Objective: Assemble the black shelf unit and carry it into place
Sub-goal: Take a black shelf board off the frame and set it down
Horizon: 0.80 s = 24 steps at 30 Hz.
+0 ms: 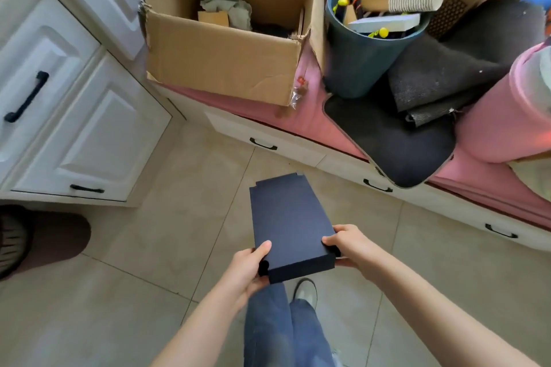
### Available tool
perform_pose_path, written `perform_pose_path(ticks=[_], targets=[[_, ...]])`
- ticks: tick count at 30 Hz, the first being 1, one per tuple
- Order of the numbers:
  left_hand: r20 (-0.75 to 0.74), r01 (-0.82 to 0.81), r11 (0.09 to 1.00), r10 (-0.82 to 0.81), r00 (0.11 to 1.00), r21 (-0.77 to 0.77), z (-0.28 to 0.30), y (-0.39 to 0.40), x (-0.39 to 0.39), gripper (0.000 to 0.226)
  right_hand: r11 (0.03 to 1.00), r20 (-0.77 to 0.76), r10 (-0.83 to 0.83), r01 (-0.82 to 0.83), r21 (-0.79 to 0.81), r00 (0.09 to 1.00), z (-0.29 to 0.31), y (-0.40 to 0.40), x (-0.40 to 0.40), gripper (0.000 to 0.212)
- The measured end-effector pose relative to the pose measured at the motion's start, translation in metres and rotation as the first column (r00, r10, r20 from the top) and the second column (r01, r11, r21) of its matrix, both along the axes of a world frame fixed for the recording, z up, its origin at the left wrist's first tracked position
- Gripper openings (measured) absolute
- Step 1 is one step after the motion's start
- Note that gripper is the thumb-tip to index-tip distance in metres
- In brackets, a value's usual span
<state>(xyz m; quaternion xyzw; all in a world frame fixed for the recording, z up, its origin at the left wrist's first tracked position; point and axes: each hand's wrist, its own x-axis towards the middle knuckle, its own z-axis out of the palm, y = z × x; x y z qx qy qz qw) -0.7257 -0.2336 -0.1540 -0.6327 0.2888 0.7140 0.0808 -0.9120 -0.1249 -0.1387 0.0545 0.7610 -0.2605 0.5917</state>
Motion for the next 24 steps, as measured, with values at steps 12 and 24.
perform_pose_path(ticks=[12,24], targets=[[0.092,0.101,0.991,-0.094,0.991,-0.083,-0.303,0.016,0.009,0.026,0.996,0.063,0.087,-0.085,-0.034,0.994,-0.306,0.017,-0.005,0.025],[-0.003,0.116,0.992,-0.116,0.993,-0.049,-0.529,0.034,0.049,0.053,0.973,-0.038,0.179,-0.183,-0.143,0.983,-0.535,0.056,0.047,0.050]])
